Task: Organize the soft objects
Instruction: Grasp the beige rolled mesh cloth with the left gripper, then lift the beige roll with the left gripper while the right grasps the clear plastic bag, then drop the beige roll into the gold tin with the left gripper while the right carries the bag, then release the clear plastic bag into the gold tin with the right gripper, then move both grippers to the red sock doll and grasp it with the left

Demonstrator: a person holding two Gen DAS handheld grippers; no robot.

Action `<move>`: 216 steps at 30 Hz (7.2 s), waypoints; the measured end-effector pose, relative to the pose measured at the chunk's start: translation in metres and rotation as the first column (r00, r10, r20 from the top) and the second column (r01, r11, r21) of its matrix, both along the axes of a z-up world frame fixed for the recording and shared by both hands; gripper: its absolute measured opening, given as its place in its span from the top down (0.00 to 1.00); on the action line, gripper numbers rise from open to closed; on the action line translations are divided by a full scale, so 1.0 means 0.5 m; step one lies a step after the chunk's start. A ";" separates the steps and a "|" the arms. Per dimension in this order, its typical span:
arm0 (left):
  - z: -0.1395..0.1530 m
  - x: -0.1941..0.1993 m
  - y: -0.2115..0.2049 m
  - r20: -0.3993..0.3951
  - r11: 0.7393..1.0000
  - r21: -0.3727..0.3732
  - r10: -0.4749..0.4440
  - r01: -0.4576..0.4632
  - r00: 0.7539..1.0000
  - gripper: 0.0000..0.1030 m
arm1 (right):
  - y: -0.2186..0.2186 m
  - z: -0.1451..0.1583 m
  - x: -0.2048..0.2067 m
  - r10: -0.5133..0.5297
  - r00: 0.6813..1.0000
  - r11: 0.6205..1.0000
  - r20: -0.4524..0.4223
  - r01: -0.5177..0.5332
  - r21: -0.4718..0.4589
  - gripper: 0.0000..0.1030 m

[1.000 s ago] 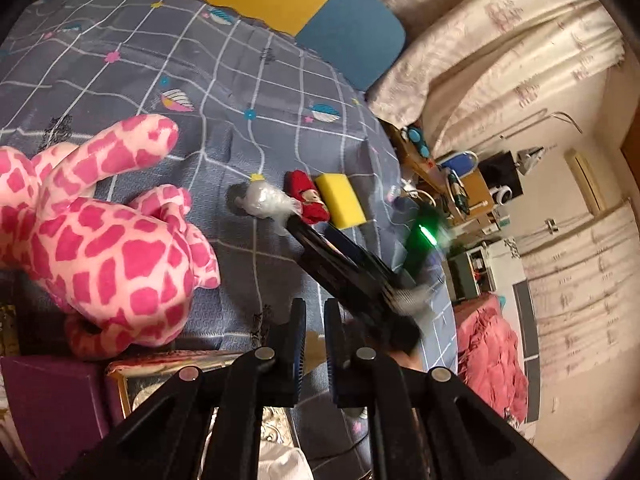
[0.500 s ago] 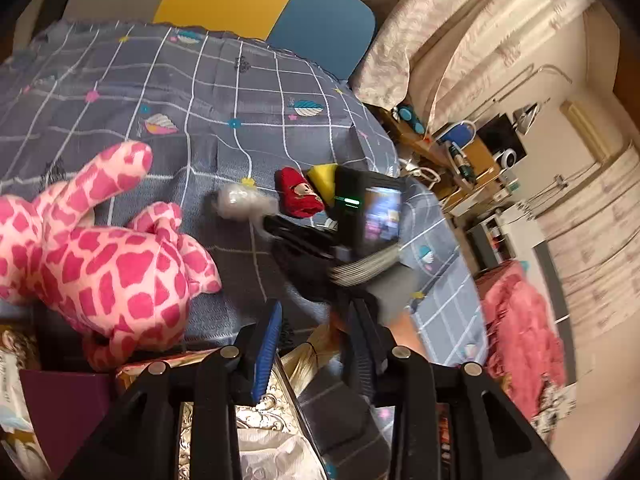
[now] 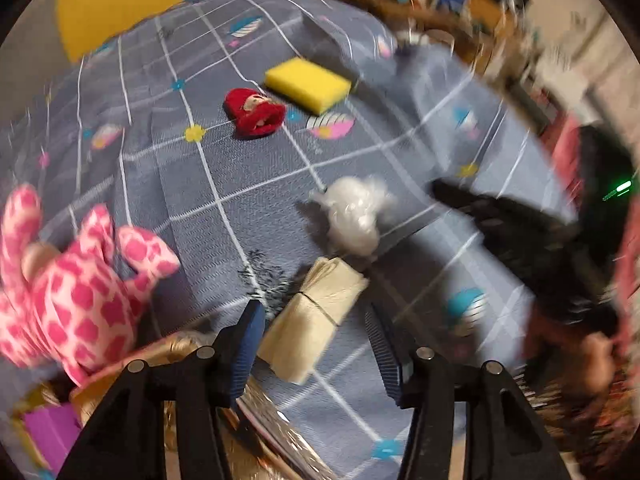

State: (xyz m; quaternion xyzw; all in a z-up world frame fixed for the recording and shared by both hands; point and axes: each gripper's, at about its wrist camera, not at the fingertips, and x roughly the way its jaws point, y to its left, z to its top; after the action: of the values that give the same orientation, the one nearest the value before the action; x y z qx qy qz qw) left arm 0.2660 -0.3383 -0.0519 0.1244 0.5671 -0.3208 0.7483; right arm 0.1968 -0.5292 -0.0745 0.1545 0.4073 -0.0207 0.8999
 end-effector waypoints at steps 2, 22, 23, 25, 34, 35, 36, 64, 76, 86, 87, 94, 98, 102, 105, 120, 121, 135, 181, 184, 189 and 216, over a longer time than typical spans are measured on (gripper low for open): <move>-0.014 -0.014 -0.029 0.051 0.996 0.089 -0.037 0.033 0.998 0.46 | -0.027 -0.015 -0.024 -0.030 1.000 0.999 -0.004 0.030 0.014 0.99; -0.232 -0.002 -0.122 -0.133 0.891 0.425 -0.113 0.160 0.985 0.51 | -0.057 -0.070 0.048 -0.120 0.990 0.975 -0.072 0.131 0.177 0.51; -0.232 0.001 -0.121 -0.138 0.894 0.419 -0.110 0.159 0.984 0.52 | -0.061 -0.069 0.045 -0.123 0.990 0.974 -0.073 0.134 0.183 0.50; -0.231 0.002 -0.119 -0.141 0.905 0.395 -0.109 0.157 0.984 0.55 | -0.060 -0.067 0.045 -0.122 0.990 0.972 -0.076 0.134 0.192 0.49; -0.145 0.012 -0.076 -0.093 0.980 0.177 -0.075 0.090 0.993 0.56 | -0.028 -0.071 0.077 -0.096 0.991 0.968 -0.091 0.114 0.225 0.46; -0.126 0.009 -0.064 -0.087 0.985 0.148 -0.072 0.084 0.994 0.56 | -0.022 -0.074 0.086 -0.089 0.991 0.967 -0.098 0.110 0.231 0.44; -0.101 0.004 -0.054 -0.077 0.991 0.106 -0.070 0.078 0.995 0.56 | -0.013 -0.078 0.097 -0.081 0.991 0.966 -0.110 0.105 0.237 0.40; 0.169 -0.111 0.433 -0.038 0.865 -0.427 0.273 -0.263 0.961 0.57 | 0.183 0.034 0.051 0.016 1.000 1.000 0.003 -0.016 0.004 0.63; 0.094 -0.159 0.698 -0.082 0.809 -0.358 0.471 -0.467 0.878 0.57 | 0.263 0.132 -0.090 0.025 0.993 1.000 0.115 -0.024 -0.004 0.63; -0.012 -0.132 0.819 -0.175 0.769 -0.277 0.549 -0.576 0.817 0.57 | 0.477 0.240 -0.154 0.237 0.944 0.969 0.232 -0.246 0.010 0.63; -0.025 -0.116 0.820 -0.177 0.777 -0.263 0.544 -0.572 0.821 0.56 | 0.504 0.244 -0.157 0.262 0.937 0.962 0.233 -0.272 0.013 0.63; -0.085 -0.050 0.806 -0.121 0.827 -0.070 0.547 -0.557 0.828 0.45 | 0.672 0.218 -0.173 0.420 0.888 0.902 0.189 -0.432 0.026 0.63; -0.058 -0.056 0.836 -0.172 0.803 -0.179 0.543 -0.568 0.822 0.34 | 0.764 0.175 -0.173 0.516 0.847 0.850 0.129 -0.525 0.042 0.63; -0.005 -0.085 0.879 -0.131 0.765 -0.270 0.572 -0.585 0.810 0.34 | 0.869 0.123 -0.172 0.643 0.764 0.762 0.049 -0.645 0.056 0.63; 0.032 -0.121 0.934 -0.092 0.703 -0.336 0.637 -0.626 0.765 0.34 | 0.947 0.081 -0.163 0.722 0.692 0.691 -0.022 -0.719 0.072 0.63; 0.034 -0.222 1.110 -0.104 0.512 -0.403 0.797 -0.758 0.594 0.35 | 1.033 -0.007 -0.144 0.758 0.638 0.652 -0.137 -0.746 0.133 0.40; 0.033 -0.226 1.109 -0.112 0.508 -0.407 0.797 -0.759 0.593 0.35 | 1.018 0.004 -0.147 0.751 0.650 0.661 -0.118 -0.738 0.138 0.40; 0.087 -0.180 0.880 -0.116 0.640 -0.486 0.628 -0.596 0.769 0.35 | 0.651 0.183 -0.171 0.392 0.890 0.900 0.234 -0.424 0.106 0.34; -0.083 0.323 -0.137 0.021 0.910 -0.043 0.414 -0.413 0.910 0.30 | -0.074 -0.028 -0.091 -0.185 0.981 0.959 -0.056 0.193 0.207 0.29; -0.104 0.341 -0.165 0.039 0.922 -0.052 0.386 -0.384 0.922 0.29 | -0.081 -0.038 -0.090 -0.194 0.978 0.953 -0.076 0.207 0.223 0.29; -0.148 0.379 -0.183 0.038 0.916 -0.015 0.401 -0.401 0.915 0.31 | -0.083 -0.045 -0.088 -0.196 0.977 0.949 -0.085 0.211 0.234 0.29; 0.077 0.201 -0.066 0.054 0.933 -0.283 0.248 -0.223 0.967 0.61 | -0.055 -0.048 -0.079 -0.140 0.990 0.987 0.011 0.138 0.083 0.29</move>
State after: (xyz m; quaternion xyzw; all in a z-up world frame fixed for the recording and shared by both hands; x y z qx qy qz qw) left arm 0.3665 -0.3715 -0.0135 -0.0355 0.4942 -0.2985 0.8157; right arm 0.1574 -0.5567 -0.0985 0.2197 0.3885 -0.0654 0.8925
